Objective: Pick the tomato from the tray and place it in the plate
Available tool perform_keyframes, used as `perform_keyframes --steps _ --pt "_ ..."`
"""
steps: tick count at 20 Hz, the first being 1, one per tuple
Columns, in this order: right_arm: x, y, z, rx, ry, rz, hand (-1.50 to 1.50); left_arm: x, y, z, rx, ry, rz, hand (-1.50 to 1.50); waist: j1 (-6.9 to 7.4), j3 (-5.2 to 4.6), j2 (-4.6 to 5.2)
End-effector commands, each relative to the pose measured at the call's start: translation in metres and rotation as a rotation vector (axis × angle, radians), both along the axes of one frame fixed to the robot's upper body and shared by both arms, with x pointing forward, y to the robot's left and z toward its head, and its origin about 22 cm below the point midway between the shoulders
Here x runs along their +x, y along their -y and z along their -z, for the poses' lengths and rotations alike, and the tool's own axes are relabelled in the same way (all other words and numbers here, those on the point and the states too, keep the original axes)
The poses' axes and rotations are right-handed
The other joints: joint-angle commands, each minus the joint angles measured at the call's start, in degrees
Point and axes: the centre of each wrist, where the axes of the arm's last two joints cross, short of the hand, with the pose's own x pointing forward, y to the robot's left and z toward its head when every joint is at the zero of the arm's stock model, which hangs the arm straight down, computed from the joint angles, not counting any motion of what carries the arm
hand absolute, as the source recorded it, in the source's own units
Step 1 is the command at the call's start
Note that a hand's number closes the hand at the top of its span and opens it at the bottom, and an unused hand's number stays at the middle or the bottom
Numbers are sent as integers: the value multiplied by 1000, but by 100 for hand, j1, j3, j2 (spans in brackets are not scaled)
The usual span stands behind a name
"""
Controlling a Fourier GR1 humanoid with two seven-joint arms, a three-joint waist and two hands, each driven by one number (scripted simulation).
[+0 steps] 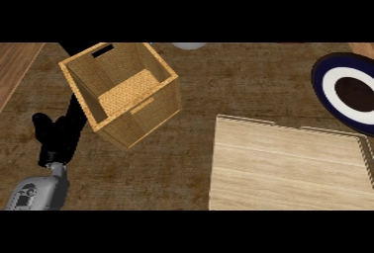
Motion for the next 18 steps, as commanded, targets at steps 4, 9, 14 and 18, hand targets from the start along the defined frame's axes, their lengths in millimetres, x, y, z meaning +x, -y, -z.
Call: perform_keyframes --steps 4,9,14,18 --pt "-7 23 15 -111 -128 -20 150 14 13 -14 -21 26 58 0 103 16 65" --pt "-5 20 31 43 -284 -67 -150 4 12 0 -7 26 61 0 199 21 109" --pt "-11 24 37 50 -198 -181 -150 16 23 -13 -14 31 66 0 130 35 109" --pt "-4 25 22 117 19 -197 -150 10 29 -7 -32 32 57 0 90 32 75"
